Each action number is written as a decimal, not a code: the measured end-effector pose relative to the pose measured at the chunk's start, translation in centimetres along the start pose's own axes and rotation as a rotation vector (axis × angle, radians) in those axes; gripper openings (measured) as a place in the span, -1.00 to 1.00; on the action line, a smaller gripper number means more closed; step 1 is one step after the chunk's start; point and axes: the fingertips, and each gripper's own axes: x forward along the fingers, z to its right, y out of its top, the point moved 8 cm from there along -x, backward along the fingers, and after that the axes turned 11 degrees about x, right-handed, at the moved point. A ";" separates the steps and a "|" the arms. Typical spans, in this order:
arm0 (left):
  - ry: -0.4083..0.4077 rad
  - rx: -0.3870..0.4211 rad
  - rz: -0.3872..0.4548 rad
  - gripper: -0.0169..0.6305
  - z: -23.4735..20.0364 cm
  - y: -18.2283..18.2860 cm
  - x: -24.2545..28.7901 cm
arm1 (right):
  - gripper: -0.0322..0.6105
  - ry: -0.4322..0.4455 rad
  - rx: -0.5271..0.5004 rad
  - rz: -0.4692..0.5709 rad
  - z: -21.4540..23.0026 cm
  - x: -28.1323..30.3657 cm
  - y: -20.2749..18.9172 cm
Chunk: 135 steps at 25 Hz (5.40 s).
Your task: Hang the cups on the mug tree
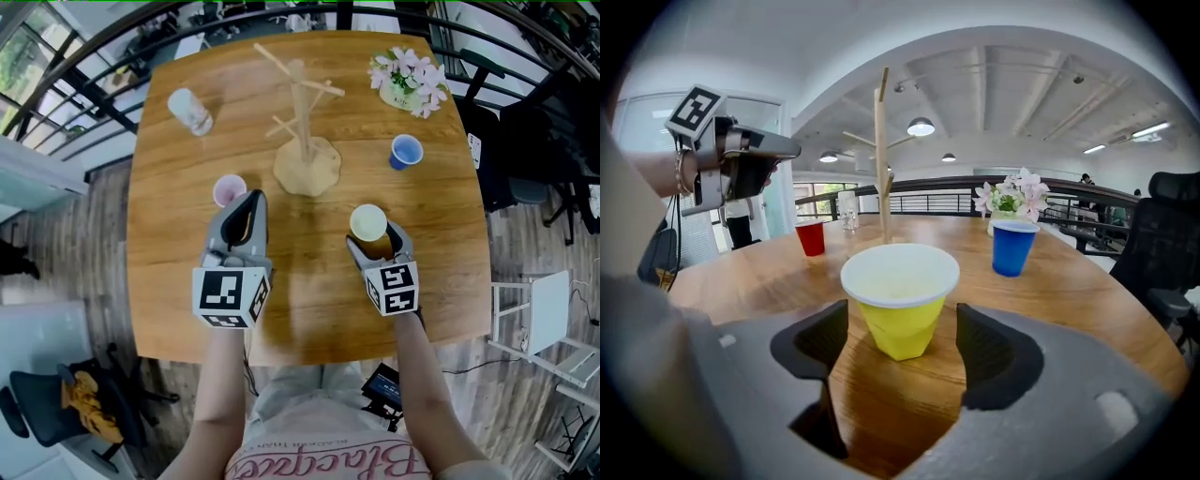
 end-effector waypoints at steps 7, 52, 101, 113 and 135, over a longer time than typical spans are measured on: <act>0.008 -0.012 0.012 -0.90 -0.8 0.6 -0.5 | -0.06 -0.016 -0.010 0.006 0.1 0.2 0.6; 0.147 -0.036 0.126 -0.90 -8.3 3.6 -4.4 | -0.09 -0.216 -1.178 -0.245 -5.8 6.9 14.4; 0.181 0.054 0.224 -0.90 -6.3 9.1 -7.2 | -0.03 -0.110 -0.654 0.060 -9.4 -2.5 19.1; 0.147 0.081 0.255 -0.90 -4.2 10.7 -6.8 | -0.89 -0.097 -0.343 0.394 -6.6 -9.8 20.0; 0.076 0.095 0.221 -0.90 0.9 11.1 -1.0 | -0.54 -0.115 -0.110 0.421 3.7 -11.5 16.9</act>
